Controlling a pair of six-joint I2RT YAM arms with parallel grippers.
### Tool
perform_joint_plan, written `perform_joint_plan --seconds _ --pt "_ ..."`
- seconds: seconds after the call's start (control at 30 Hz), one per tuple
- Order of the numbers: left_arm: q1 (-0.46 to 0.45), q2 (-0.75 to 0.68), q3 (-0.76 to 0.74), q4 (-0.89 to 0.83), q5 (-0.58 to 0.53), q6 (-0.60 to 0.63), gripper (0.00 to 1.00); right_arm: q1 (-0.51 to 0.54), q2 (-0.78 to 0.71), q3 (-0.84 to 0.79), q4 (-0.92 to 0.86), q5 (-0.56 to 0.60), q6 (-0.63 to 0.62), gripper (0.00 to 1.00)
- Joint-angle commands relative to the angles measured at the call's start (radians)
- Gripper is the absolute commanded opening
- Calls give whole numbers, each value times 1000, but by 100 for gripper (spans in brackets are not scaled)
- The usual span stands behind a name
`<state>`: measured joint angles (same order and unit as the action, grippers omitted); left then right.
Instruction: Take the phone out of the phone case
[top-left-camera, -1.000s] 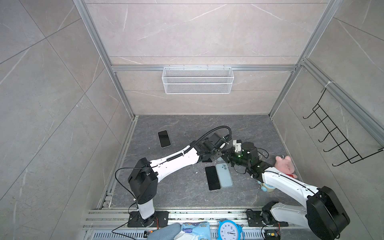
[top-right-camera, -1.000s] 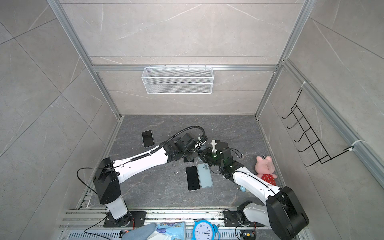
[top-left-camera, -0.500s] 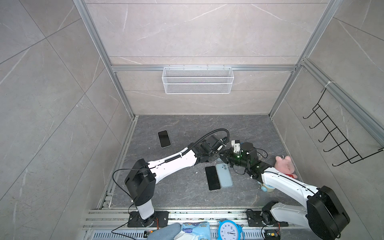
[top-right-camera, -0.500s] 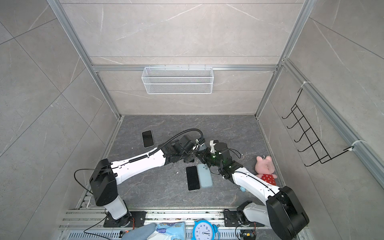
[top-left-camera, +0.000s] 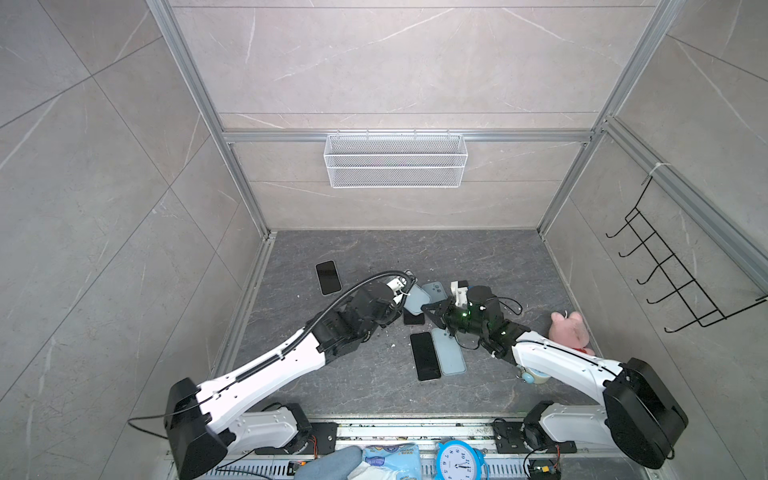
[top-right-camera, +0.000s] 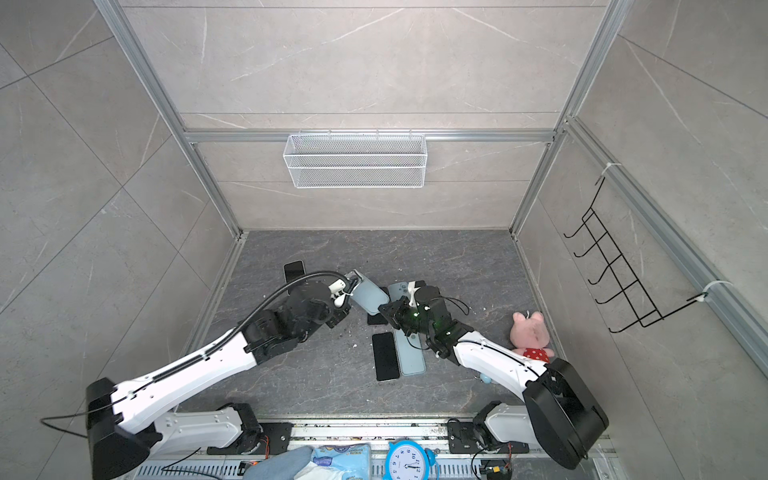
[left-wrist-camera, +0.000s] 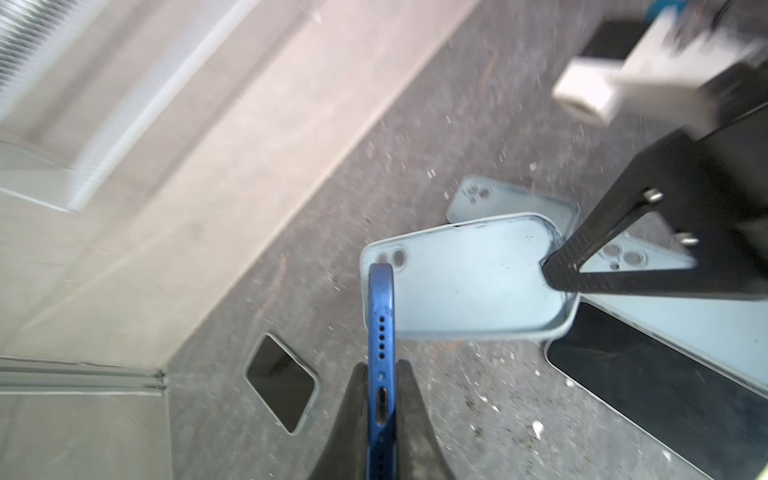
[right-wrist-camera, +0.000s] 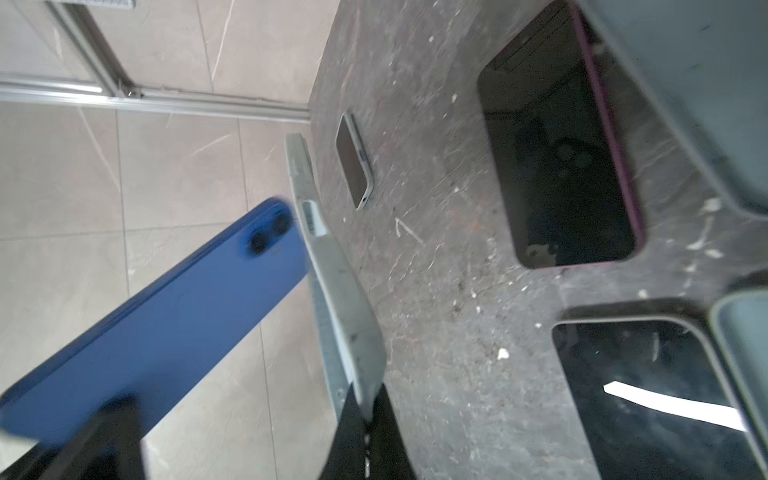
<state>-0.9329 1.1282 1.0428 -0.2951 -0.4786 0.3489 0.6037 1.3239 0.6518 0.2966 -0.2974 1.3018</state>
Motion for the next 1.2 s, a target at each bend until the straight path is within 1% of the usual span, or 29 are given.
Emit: perform_joint_plan --seconds 0.0,0.03,0.07,0.1,0.17,0.2,0.27,0.37,0.47,0.53,0.6,0.67,0.83,0.93,1.03,1.1,1.13,1.17 --pt "42 -104 -41 50 -36 101 0 1 29 20 6 91 11 0" --pt "71 -135 -55 32 -2 98 0 1 36 21 12 96 16 0" --pt "99 -170 -83 26 77 118 0 1 51 21 37 95 33 0" --pt "112 -198 -132 43 110 171 0 3 70 23 74 89 56 0" --pt "117 -241 -232 77 132 306 0 24 110 41 103 101 93 0" --pt "119 -254 -270 77 140 351 0 39 126 49 109 127 115 0" --pt "138 -272 -331 67 154 408 0 88 167 58 127 191 169 0" --pt "168 -289 -429 94 189 478 0 144 248 73 201 257 255 0" --pt "168 -328 -562 225 258 611 0 196 325 107 195 325 337 0" --pt "172 -321 -630 337 254 698 0 231 373 128 184 374 385 0" --pt "179 -299 -663 392 253 720 0 257 417 145 173 409 431 0" --pt "184 -268 -700 455 276 782 0 277 452 164 150 445 470 0" --pt "194 -115 -696 532 283 825 0 304 520 234 84 485 531 0" --pt "197 -46 -689 514 299 850 0 307 561 234 105 500 586 0" --pt "210 -4 -684 525 293 856 0 306 579 249 90 502 597 0" --pt "238 10 -685 500 302 857 4 306 580 258 64 500 604 1" --pt "244 12 -690 482 312 861 10 306 580 255 62 502 608 1" --pt "245 9 -693 463 318 868 19 306 579 251 65 506 614 1"
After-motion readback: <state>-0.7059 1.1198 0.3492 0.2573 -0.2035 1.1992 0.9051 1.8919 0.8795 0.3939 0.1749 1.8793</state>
